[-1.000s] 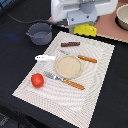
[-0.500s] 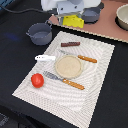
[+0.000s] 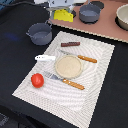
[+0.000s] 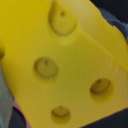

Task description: Interact with the objects in diverse but meaningful ways.

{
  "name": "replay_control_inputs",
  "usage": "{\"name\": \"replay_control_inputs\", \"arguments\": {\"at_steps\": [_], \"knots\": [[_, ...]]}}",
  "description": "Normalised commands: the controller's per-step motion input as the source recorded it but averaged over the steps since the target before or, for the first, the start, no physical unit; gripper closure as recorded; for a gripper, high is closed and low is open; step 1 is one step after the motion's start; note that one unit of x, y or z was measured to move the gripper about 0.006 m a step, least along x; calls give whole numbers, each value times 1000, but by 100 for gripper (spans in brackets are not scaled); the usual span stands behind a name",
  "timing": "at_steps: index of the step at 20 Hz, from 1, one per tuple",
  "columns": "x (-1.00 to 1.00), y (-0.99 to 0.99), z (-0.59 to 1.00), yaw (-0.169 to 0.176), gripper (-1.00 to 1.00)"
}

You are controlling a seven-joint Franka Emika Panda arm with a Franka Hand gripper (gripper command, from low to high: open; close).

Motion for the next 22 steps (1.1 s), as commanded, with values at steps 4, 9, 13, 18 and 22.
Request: {"name": "replay_control_inputs", "arguments": {"at_steps": [4,9,13,18,22], "knots": [[-991,0,-274,47,100],[-991,-12,-361,42,100],[-959,-64,-385,27,100],[-765,-132,-347,0,100],[-498,-140,-331,0,100]]}}
